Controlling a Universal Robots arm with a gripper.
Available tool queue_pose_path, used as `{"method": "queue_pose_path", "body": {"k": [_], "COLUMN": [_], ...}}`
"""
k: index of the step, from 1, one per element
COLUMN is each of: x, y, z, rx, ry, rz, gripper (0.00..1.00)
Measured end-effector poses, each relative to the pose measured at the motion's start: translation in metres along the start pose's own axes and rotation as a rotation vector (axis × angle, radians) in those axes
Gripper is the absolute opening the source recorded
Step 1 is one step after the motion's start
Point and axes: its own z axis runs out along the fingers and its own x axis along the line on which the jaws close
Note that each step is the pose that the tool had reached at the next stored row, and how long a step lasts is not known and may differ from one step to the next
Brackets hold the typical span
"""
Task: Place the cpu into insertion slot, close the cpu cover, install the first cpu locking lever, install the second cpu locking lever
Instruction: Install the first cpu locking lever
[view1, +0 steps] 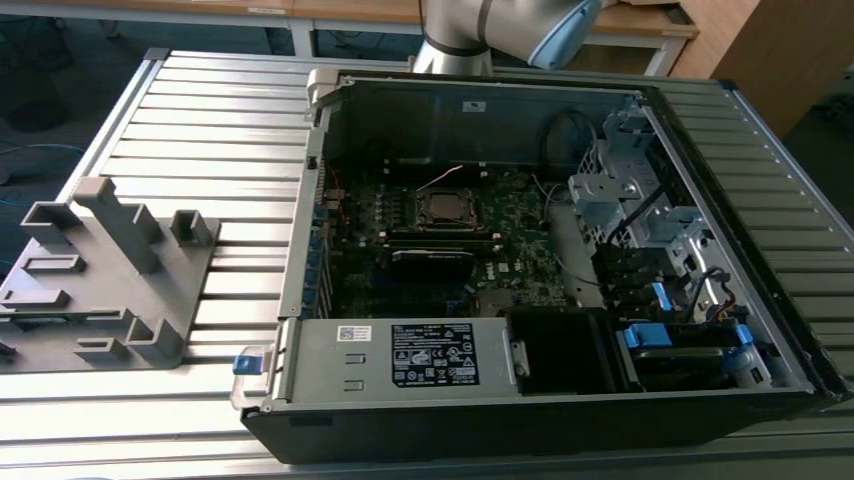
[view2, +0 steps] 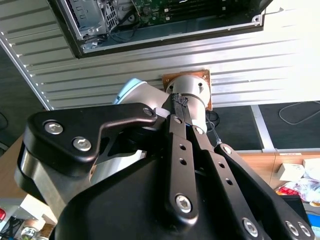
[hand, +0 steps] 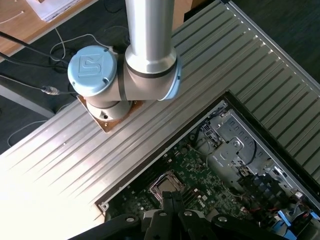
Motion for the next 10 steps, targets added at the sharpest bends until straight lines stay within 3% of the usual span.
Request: {"method": "queue_pose_path", "body": {"k": [10], "x": [-0.0001], "y": [-0.0049], "z": [0.0169], "rx": [0.0001], "ry": [0.0002], "rz": [0.0], "gripper": [0.11]}}
